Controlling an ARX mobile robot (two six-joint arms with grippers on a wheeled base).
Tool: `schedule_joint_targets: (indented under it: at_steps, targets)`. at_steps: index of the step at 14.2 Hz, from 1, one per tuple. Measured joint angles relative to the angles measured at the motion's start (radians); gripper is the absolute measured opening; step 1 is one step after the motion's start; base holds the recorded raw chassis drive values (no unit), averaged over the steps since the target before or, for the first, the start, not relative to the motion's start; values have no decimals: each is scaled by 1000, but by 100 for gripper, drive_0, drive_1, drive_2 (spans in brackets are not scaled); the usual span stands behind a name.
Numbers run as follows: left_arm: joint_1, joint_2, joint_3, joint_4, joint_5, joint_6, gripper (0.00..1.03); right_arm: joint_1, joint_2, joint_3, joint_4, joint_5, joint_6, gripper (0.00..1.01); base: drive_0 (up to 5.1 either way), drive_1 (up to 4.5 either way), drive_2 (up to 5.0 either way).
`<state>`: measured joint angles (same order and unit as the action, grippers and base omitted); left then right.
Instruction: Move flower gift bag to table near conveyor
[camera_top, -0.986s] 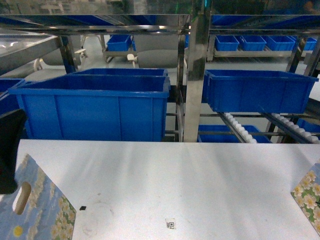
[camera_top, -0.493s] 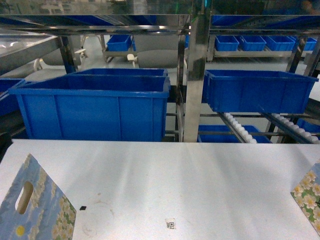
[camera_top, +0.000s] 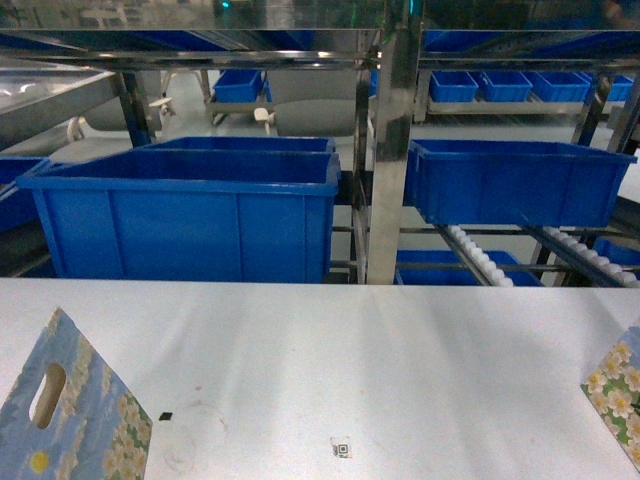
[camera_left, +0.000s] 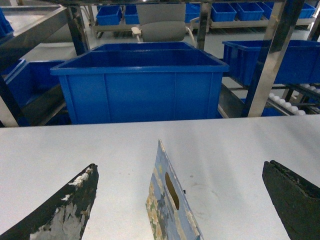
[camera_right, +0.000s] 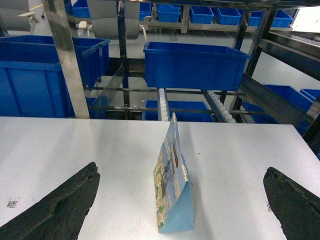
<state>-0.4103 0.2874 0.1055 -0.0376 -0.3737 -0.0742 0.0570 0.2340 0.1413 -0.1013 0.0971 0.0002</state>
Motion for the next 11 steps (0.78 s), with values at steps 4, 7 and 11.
schedule_joint_targets:
  at_steps: [4, 7, 11]
  targets:
    - [241, -271, -90, 50, 201, 56, 15, -57, -209, -108, 103, -97, -1, 18, 0, 0, 0]
    - [400, -277, -90, 30, 354, 60, 2, -57, -226, -128, 95, -97, -2, 2, 0, 0, 0]
    - [407, -277, -90, 33, 373, 60, 2, -57, -229, -128, 97, -98, -1, 2, 0, 0, 0]
